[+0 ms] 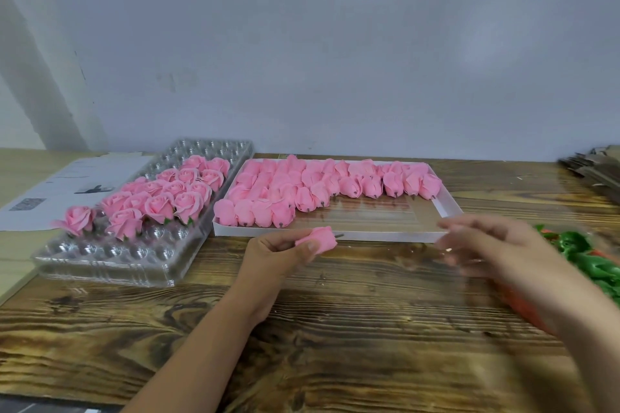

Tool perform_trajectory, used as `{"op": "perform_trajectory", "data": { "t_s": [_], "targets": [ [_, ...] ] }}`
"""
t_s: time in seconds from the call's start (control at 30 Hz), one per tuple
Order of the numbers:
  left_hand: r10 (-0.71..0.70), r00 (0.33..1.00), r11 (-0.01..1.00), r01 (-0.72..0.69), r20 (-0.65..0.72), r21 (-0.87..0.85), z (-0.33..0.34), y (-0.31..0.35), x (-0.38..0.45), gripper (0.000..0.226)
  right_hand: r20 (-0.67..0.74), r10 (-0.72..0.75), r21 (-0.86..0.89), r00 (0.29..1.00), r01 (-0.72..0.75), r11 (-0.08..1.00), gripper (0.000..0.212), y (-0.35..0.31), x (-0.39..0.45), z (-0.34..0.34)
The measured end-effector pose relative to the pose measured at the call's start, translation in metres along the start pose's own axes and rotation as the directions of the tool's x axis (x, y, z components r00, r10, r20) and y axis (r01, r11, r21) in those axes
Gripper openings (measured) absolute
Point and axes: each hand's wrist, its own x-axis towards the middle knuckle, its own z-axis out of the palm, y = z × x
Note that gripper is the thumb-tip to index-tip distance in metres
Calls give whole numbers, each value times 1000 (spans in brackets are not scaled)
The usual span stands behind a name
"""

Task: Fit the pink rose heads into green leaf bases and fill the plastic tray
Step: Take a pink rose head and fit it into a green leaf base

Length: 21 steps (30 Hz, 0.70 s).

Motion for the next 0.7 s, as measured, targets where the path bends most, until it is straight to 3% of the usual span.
{"op": "perform_trajectory", "data": {
  "t_s": [0.1, 0.17, 0.27, 0.5, 0.6, 0.7],
  "targets": [
    [-15, 1000, 1000, 15, -7, 18, -1, 0, 1, 36, -165, -126, -331, 978, 65, 941, 18, -3, -1, -65],
    [-29, 1000, 999, 30, -6, 27, 0, 0, 0, 36, -209, -164, -599, 964, 7, 801, 25, 5, 9, -108],
    [-42, 999, 999, 41, 9, 34, 1, 0, -1, 32, -211, -85, -809, 974, -125, 575, 22, 20, 27, -141],
    [-29, 999, 999, 28, 26, 25, 2, -1, -2, 28, -25, 116, -914, 993, -70, 400, 15, 20, 34, -103],
    [-28, 999, 999, 27, 31, 30, 2, -2, -1, 27, -93, 68, -931, 993, -111, 347, 16, 26, 43, -97],
    [-33, 999, 999, 32, 24, 29, 1, -2, 0, 27, -243, -99, -884, 965, -179, 432, 8, 26, 50, -97]
  ]
}}
